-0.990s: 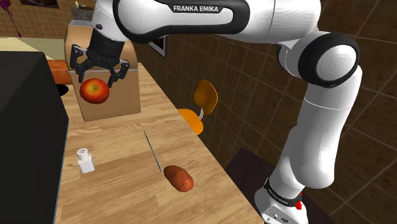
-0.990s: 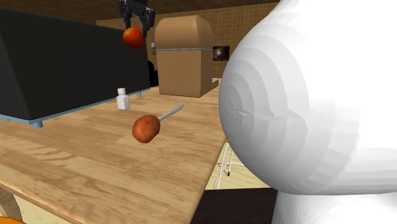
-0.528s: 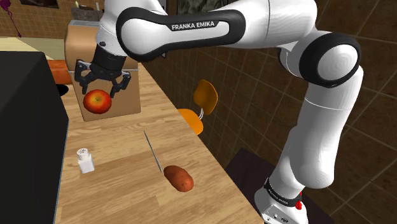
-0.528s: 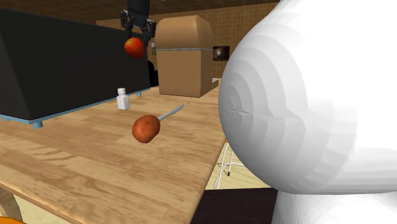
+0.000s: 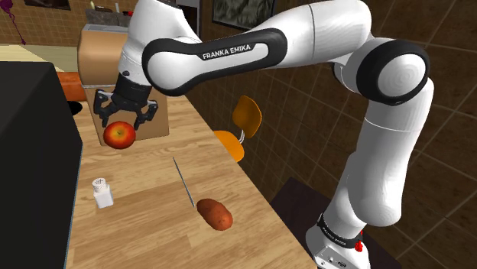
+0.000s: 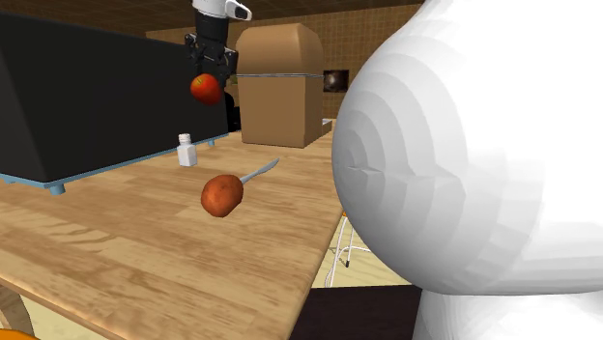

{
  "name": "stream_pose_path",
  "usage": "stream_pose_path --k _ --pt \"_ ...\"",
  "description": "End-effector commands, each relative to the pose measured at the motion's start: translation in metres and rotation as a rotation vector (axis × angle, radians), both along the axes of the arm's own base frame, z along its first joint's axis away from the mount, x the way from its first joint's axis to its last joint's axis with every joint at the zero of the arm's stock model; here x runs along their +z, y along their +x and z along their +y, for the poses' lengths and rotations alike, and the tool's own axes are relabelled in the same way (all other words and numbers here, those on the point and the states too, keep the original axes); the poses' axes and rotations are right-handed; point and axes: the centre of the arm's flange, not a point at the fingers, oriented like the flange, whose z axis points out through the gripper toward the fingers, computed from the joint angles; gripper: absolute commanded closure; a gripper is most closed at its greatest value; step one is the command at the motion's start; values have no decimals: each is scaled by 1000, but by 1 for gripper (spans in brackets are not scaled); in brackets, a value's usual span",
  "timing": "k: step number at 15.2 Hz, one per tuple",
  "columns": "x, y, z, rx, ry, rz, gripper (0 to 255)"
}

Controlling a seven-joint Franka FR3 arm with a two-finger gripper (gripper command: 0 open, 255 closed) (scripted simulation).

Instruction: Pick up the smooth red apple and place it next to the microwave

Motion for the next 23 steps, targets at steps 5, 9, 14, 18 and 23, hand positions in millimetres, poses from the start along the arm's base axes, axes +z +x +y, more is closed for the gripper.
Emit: stream_pose_path --k 5,9,14,18,23 --pt "-32 -1 0 0 0 0 255" --pt "-53 -1 0 0 0 0 255" --pt "-79 -1 0 0 0 0 255" --pt "-101 -1 0 0 0 0 255" --pt "-127 -1 0 0 0 0 255"
